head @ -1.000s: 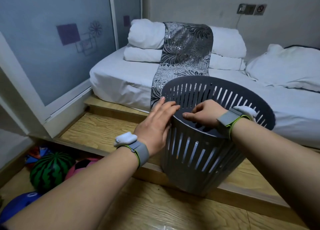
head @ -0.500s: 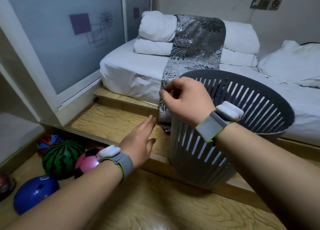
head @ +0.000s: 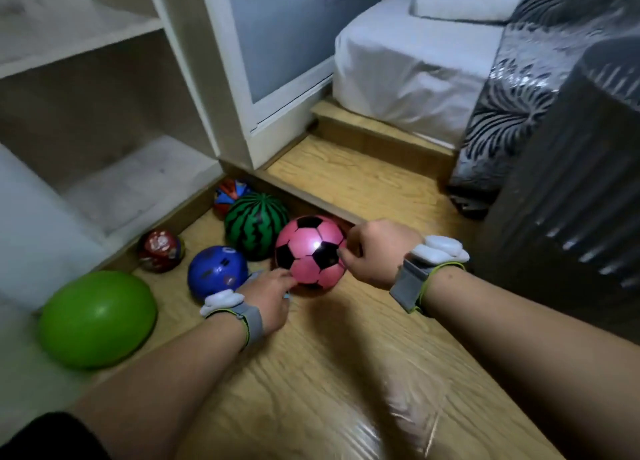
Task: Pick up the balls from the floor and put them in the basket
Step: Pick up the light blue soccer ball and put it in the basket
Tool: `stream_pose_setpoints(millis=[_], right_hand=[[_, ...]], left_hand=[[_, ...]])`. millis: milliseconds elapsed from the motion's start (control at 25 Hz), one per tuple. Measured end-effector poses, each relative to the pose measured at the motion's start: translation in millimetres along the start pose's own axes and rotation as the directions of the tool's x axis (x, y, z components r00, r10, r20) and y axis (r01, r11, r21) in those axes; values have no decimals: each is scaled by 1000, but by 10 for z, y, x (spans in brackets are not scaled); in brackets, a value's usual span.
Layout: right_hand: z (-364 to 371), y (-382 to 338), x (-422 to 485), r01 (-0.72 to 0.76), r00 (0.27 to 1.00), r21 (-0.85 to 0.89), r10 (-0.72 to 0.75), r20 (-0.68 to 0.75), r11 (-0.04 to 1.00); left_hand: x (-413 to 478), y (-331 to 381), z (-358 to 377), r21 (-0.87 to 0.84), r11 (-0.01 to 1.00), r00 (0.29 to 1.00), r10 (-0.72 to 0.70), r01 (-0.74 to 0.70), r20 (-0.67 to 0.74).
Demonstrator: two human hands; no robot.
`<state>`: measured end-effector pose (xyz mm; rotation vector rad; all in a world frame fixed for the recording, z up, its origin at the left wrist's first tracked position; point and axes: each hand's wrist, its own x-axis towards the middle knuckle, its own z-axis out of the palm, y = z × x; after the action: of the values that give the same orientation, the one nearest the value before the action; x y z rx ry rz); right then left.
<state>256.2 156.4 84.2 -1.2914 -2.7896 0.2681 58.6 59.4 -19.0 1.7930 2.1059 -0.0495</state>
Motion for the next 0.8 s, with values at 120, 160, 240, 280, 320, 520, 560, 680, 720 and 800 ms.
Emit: stream_pose_setpoints(millis=[120, 160, 240, 280, 320, 520, 560, 680, 720, 800], right_hand=[[377, -203, 101, 31, 993, -20, -28, 117, 999], [502, -285, 158, 41, 989, -21, -37, 142, 999], [646, -346, 238, 23, 983, -23, -18, 183, 999], [735, -374, 285, 14, 977, -23, -9, 211, 1000], [813, -391, 317, 10, 974, -32, -3, 226, 999], [1358, -347, 182, -54, 958, -66, 70, 278, 996], [1436, -321, 134, -78, 954, -32, 83, 287, 996], [1521, -300, 136, -152, 959, 122, 116, 257, 981], [1518, -307, 163, -169, 963, 161, 128, 237, 972], [1538, -346, 190, -176, 965, 191, 132, 227, 966]], left_hand=[[-3, -355, 158, 52, 995, 996, -82, 80, 33], [1, -470, 196, 64, 994, 995, -95, 93, 20], [67, -579, 291, 100, 990, 995, -99, 98, 14], [105, -628, 365, 119, 988, 995, -100, 96, 22], [145, -657, 434, 134, 987, 995, -99, 94, 30], [362, -706, 675, 192, 976, 989, -122, 104, 88], [378, -693, 713, 189, 974, 986, -145, 127, 83], [394, -654, 775, 215, 963, 986, -167, 165, -8], [393, -647, 784, 232, 957, 985, -168, 172, -35], [380, -685, 808, 247, 944, 975, -217, 221, -42]])
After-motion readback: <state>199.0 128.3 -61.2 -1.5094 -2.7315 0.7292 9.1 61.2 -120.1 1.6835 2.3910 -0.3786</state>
